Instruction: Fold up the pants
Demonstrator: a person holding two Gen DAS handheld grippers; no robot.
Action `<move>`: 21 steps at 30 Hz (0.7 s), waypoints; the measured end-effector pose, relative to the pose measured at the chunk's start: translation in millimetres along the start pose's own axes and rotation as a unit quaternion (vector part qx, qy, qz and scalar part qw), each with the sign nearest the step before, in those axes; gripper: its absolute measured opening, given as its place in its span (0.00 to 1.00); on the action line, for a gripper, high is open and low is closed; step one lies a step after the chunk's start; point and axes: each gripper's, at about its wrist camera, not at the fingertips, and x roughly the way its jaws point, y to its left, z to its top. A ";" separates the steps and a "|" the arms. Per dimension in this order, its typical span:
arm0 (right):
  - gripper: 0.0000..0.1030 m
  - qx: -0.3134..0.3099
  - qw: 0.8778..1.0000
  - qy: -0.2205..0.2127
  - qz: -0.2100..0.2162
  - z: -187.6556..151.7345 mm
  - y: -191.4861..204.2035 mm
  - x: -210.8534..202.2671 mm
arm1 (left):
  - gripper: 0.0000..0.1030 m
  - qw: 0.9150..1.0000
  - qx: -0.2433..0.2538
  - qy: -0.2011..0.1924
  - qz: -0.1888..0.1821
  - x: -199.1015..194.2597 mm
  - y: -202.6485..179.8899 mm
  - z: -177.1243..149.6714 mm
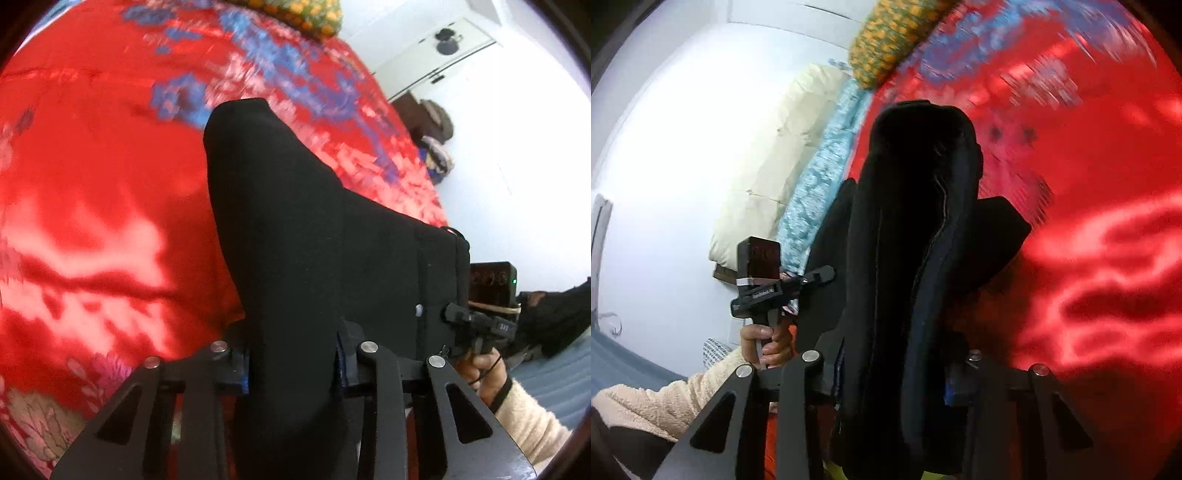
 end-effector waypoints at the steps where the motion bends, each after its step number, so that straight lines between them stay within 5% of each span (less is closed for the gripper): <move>1: 0.36 -0.008 1.000 -0.007 0.005 8.9 7.7 -1.7 | 0.30 1.000 0.000 -0.009 -0.005 -3.7 -4.3 9.5; 7: 0.36 -0.056 0.998 -0.027 -0.013 94.3 26.9 -5.0 | 0.30 0.998 -0.005 -0.060 0.003 -2.2 -9.9 75.8; 10: 0.36 -0.053 0.997 -0.031 -0.039 134.3 12.9 2.4 | 0.40 0.996 0.005 -0.070 0.056 19.7 -4.7 103.8; 11: 0.39 -0.045 0.997 -0.030 -0.052 143.7 4.8 8.0 | 0.48 0.993 0.006 -0.065 0.101 34.0 0.6 108.9; 14: 0.62 -0.010 0.989 -0.026 -0.148 154.5 -28.1 19.6 | 0.57 0.975 0.016 -0.055 0.215 57.3 9.9 104.2; 16: 0.77 0.030 0.978 -0.039 -0.200 145.2 -53.5 8.5 | 0.77 0.970 0.034 -0.068 0.229 52.6 7.5 92.0; 18: 0.94 0.052 0.976 -0.074 -0.200 132.3 -65.2 -17.2 | 0.88 0.956 0.065 -0.094 0.270 33.6 -3.6 74.2; 21: 1.00 0.053 0.963 -0.128 -0.230 105.6 -58.1 -62.1 | 0.95 0.933 0.123 -0.123 0.316 9.0 -27.7 54.4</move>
